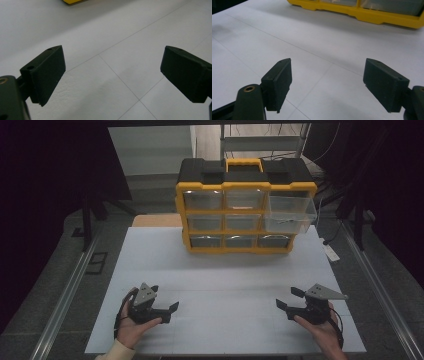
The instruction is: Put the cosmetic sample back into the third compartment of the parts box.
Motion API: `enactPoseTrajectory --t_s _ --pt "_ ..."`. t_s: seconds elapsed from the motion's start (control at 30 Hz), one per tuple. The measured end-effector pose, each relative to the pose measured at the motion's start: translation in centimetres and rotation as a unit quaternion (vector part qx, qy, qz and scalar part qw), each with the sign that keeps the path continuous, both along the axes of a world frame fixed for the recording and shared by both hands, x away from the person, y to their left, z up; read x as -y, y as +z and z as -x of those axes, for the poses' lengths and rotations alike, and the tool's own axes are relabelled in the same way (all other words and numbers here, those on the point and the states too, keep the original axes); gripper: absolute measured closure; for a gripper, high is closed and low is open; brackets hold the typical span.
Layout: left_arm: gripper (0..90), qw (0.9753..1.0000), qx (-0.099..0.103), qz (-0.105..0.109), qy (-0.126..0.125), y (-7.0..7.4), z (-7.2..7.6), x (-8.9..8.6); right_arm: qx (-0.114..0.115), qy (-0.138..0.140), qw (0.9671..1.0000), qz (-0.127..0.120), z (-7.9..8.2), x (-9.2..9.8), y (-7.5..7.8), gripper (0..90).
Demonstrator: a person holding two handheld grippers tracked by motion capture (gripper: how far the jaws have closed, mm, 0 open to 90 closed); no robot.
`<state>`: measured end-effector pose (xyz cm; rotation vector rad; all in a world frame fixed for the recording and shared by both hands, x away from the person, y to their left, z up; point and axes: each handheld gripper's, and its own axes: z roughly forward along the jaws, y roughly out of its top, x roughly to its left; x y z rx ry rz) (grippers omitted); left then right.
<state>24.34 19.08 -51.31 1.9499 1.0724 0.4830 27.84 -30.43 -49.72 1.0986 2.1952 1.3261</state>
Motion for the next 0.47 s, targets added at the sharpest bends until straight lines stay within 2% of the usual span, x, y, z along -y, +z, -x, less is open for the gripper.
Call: enactPoseTrajectory --t_s 0.47 --pt "6.3 1.0 0.002 -0.002 -0.006 0.1 -0.26 0.38 -0.001 0.001 0.9999 0.017 0.17 0.28 -0.53 22.2"
